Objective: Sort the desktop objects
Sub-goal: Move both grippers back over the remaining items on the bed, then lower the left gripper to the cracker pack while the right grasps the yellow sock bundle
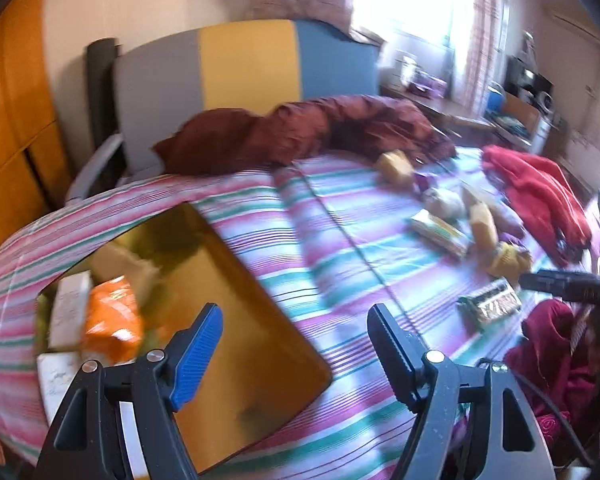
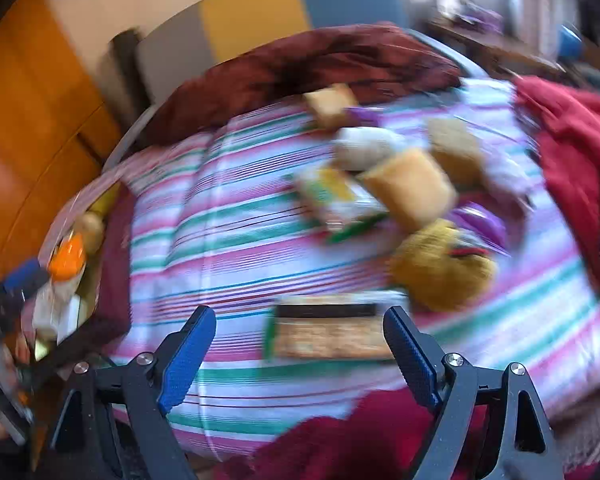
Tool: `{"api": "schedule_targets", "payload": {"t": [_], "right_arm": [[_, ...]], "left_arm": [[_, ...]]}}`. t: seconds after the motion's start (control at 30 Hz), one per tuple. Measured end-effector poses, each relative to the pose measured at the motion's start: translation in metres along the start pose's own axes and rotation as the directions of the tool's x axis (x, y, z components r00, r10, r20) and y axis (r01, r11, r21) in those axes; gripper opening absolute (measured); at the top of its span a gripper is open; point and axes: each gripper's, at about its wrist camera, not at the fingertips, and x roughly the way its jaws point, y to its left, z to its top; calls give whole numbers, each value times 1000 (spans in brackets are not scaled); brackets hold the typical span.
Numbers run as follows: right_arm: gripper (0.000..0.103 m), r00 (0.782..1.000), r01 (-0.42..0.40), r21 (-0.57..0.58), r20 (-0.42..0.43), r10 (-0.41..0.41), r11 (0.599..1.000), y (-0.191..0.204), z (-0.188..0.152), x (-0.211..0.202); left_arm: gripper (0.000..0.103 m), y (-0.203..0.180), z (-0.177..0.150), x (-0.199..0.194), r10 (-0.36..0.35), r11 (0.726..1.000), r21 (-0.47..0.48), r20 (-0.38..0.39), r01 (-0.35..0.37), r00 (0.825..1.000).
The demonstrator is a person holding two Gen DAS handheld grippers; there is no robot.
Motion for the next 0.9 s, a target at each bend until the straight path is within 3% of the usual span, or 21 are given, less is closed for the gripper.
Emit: {"api": "schedule_targets", "payload": {"t": [0.17, 0.3, 0.37, 0.57, 0.6, 0.77, 0.9], "right_arm": [[86, 996, 85, 100, -32, -82, 991, -39, 6, -3], [86, 993, 109, 180, -70, -97, 978, -62, 12, 5], [86, 993, 104, 209, -79, -89, 972, -70, 16, 11], [86, 994, 92, 266, -81, -73, 959, -79, 27, 32], [86, 994, 94, 272, -84, -73, 958, -81, 29, 37], [86, 993, 100, 285, -91, -76, 953, -88, 31, 51], [86, 992, 102, 275, -102, -77, 956, -88, 32, 57]], "left_arm": [[77, -36, 23, 19, -72, 992, 105, -10, 73, 997], [79, -75, 35, 41, -186, 956, 217, -60, 195, 981], [79, -100, 37, 53, -232, 926, 284, -87, 248, 969], [80, -160, 28, 80, -304, 792, 502, -169, 348, 937], [80, -166, 25, 83, -350, 740, 541, -197, 399, 916], [81, -191, 15, 97, -377, 638, 618, -269, 459, 886], [82, -206, 6, 107, -374, 575, 658, -318, 487, 871]]}}
